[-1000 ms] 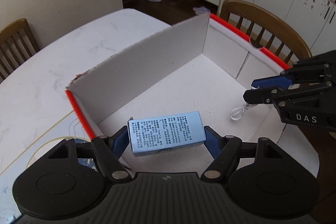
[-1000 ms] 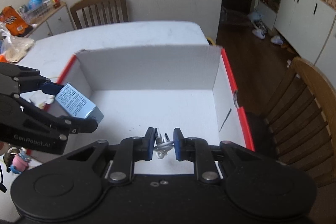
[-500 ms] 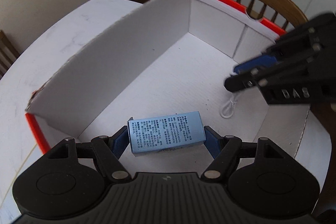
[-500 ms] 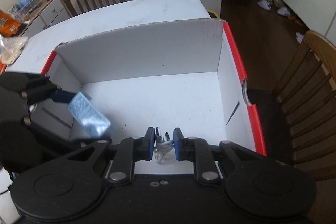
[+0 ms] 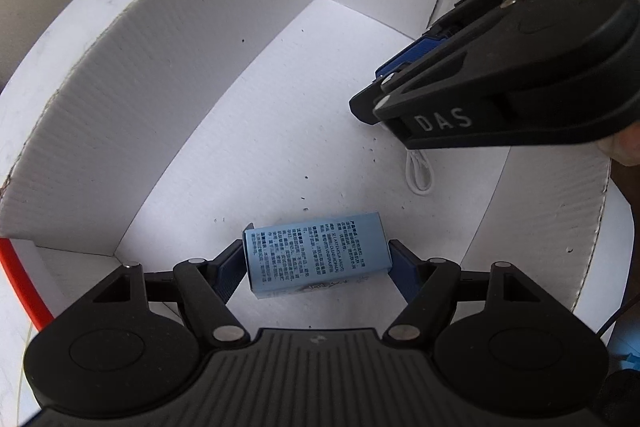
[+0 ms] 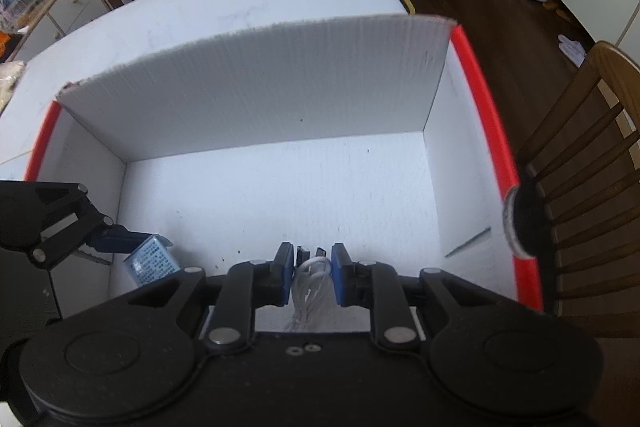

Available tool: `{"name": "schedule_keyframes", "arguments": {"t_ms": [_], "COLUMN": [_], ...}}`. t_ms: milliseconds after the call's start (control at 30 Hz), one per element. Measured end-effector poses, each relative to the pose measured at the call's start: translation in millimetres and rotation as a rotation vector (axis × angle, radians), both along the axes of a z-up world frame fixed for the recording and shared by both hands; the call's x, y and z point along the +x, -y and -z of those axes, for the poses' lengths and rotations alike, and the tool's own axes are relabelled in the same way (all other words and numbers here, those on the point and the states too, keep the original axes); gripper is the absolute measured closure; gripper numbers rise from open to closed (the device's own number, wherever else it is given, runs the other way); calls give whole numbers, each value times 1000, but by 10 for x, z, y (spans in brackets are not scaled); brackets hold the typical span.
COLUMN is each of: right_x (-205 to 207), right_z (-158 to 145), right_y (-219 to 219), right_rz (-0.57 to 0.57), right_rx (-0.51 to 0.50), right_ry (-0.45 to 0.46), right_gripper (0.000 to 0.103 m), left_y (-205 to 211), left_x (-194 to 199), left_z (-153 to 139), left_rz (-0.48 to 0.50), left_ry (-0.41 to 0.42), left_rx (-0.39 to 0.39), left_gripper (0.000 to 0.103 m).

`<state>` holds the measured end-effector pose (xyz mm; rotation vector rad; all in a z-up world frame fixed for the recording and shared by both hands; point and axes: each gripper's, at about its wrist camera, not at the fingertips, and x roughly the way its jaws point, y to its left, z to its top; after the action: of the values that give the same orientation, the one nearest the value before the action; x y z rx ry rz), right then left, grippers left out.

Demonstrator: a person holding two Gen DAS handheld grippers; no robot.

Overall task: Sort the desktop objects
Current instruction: 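Open the right tool to drop the cable while the left tool releases the box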

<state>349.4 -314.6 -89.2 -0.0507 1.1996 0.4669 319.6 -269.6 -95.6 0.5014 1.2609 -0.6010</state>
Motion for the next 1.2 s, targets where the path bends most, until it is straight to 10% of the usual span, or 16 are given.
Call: {"name": "schedule_keyframes", "arguments": {"t_ms": [567, 1200], "right_x": [31, -233], "right_z": [0, -221], "right_y": [98, 124], "right_rz": [16, -8], "right_rx": [52, 101], "right_ry": [-21, 22], "right_gripper": [52, 44], "left_y": [-78, -229], "left_x": [-16, -241], "left_z": [-53, -512], "left_rz": [-23, -39], "left_ry": [-32, 70], "left_rx": [-43, -138], "left_gripper": [28, 28]}}
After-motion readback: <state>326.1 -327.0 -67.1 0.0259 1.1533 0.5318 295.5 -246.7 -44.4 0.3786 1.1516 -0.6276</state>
